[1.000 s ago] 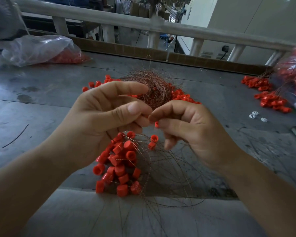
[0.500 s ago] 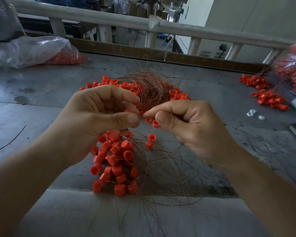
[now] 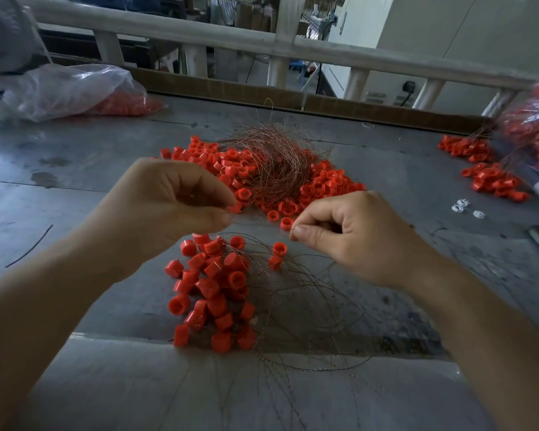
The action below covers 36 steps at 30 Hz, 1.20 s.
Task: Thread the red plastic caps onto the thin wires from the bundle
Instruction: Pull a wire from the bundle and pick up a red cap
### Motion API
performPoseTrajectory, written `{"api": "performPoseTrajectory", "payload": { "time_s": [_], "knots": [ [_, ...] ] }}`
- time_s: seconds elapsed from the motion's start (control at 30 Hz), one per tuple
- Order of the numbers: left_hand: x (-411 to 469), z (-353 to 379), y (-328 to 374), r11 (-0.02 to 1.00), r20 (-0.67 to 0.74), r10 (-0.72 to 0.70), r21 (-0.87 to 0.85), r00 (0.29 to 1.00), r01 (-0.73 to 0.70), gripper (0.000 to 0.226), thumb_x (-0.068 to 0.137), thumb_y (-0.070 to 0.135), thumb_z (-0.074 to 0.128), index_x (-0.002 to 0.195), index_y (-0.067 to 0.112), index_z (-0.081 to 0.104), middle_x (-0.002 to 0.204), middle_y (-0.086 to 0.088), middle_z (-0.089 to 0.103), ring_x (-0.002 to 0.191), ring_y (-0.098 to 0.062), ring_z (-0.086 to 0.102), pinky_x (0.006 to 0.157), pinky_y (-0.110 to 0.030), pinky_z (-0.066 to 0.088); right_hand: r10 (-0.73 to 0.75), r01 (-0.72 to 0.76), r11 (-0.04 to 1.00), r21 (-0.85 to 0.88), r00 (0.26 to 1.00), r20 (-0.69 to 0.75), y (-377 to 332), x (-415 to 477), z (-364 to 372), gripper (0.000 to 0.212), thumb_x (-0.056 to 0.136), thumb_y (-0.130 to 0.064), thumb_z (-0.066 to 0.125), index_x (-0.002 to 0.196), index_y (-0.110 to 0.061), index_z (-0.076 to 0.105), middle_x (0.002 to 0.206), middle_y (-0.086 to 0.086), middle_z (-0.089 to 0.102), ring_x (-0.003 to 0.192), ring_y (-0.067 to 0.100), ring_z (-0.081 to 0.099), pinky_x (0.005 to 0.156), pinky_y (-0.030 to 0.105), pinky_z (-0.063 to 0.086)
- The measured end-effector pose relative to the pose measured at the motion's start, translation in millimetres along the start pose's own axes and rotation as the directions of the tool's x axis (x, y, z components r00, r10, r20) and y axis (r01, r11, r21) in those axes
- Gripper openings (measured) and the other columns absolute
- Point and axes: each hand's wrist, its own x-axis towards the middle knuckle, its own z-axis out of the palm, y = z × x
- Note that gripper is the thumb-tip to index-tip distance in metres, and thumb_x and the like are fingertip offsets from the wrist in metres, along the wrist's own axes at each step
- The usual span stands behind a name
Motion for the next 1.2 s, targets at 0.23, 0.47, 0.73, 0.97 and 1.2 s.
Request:
{"api": "performPoseTrajectory", "payload": {
  "time_s": [0.23,0.47,0.73,0.97,1.2],
  "knots": [
    [-0.8,4.0,-2.6,0.957,0.123,-0.096,0.285,0.988,0.058,0.034,0.061,0.002,0.077,0.065,0.035,0.070,0.056,0.012,0.067,0.045,0.004,0.057,0.047,-0.005,0.041,0.050,-0.036,0.995,-0.098,0.988,0.145,6.4,0.3,0.7,0.007,0.082,-0.027,0.066,0.081,-0.022,0.072,0.069,-0.020,0.059,0.073,-0.003,0.057,0.064,0.008,0.043],
    [2.2,4.7,-7.5,0.971,0.053,-0.096,0.224,0.994,0.082,0.017,0.069,0.015,0.073,0.065,0.031,0.072,0.061,0.011,0.068,0.054,0.003,0.060,0.053,-0.004,0.044,0.051,-0.041,0.997,-0.064,0.985,0.166,7.0,1.6,-1.1,0.044,0.066,-0.062,0.053,0.081,-0.025,0.071,0.075,-0.011,0.066,0.075,-0.004,0.058,0.066,0.008,0.044],
    [23.6,4.1,-34.4,0.882,-0.179,-0.001,0.464,0.984,0.085,0.022,0.079,0.012,0.068,0.098,0.024,0.070,0.079,0.029,0.051,0.072,0.013,0.049,0.068,-0.011,0.036,0.104,-0.105,0.994,-0.017,0.993,-0.053,12.0,5.1,-10.0,0.047,0.063,-0.063,0.049,0.079,-0.024,0.070,0.059,-0.021,0.057,0.063,-0.015,0.053,0.056,0.001,0.038],
    [40.1,7.8,-54.3,0.799,-0.098,0.028,0.601,0.995,0.037,0.030,0.082,0.011,0.065,0.108,0.025,0.068,0.094,0.011,0.056,0.082,-0.004,0.049,0.065,-0.014,0.033,0.154,-0.154,0.988,0.019,0.964,-0.216,25.5,6.7,-9.2,0.014,0.081,-0.032,0.064,0.075,-0.021,0.068,0.048,-0.036,0.051,0.050,-0.015,0.052,0.045,0.002,0.036],
    [39.2,5.4,-55.4,0.768,-0.088,0.049,0.640,0.995,0.018,0.021,0.077,0.012,0.071,0.095,0.021,0.069,0.069,0.023,0.053,0.064,0.005,0.049,0.055,-0.012,0.030,0.169,-0.168,0.986,0.022,0.960,-0.222,31.2,9.8,-7.2,0.016,0.081,-0.032,0.065,0.066,-0.032,0.061,0.051,-0.037,0.053,0.056,-0.015,0.054,0.045,0.002,0.038]
  ]
}}
